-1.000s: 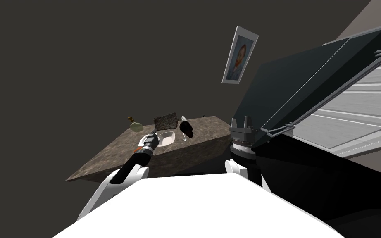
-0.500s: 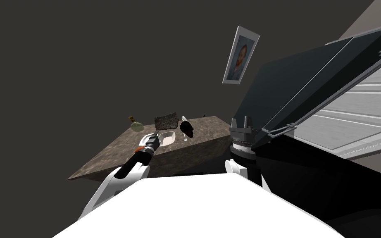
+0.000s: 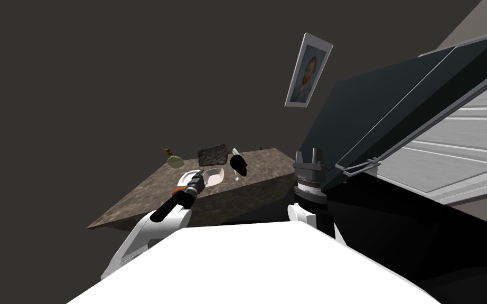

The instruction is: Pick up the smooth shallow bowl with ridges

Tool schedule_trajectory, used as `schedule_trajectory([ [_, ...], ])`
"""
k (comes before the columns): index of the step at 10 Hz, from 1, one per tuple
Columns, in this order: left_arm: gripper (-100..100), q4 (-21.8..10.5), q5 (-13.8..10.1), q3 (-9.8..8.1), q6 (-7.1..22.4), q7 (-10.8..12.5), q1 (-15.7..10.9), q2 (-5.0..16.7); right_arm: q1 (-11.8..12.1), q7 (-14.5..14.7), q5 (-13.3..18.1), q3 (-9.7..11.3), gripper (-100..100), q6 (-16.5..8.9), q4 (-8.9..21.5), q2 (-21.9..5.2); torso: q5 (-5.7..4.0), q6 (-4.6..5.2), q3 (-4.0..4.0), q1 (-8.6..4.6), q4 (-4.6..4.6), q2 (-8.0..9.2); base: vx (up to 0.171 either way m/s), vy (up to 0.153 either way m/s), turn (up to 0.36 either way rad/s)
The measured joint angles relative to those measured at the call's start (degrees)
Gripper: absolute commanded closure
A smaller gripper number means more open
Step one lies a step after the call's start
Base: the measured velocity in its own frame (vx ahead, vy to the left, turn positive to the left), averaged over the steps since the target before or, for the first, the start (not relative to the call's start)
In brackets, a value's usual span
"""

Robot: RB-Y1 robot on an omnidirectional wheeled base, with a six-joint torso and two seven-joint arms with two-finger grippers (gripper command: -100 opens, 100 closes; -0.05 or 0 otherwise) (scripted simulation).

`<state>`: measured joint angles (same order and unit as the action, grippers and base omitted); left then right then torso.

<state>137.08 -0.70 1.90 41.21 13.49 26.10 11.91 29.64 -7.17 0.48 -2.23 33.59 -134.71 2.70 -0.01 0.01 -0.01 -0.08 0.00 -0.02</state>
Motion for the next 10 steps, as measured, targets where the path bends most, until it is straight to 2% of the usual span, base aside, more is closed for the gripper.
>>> schedule_trajectory([
  [3, -100, -1.02, -1.07, 0.08, 3.93, 0.75, -1.32, 0.77, 0.00, 0.00, 0.00, 0.00, 0, 0.00, 0.00, 0.00, 0.00, 0.00, 0.00, -0.03, 0.00, 0.01, 0.005, -0.027, 0.015],
  [10, -100, -4.61, -5.66, -0.49, 15.00, 3.19, -5.90, 4.69, 0.00, 0.00, 0.00, 0.00, 0, 0.00, 0.00, 0.00, -0.03, 0.00, -0.04, -0.13, -0.02, -0.07, 0.013, -0.039, 0.014],
])
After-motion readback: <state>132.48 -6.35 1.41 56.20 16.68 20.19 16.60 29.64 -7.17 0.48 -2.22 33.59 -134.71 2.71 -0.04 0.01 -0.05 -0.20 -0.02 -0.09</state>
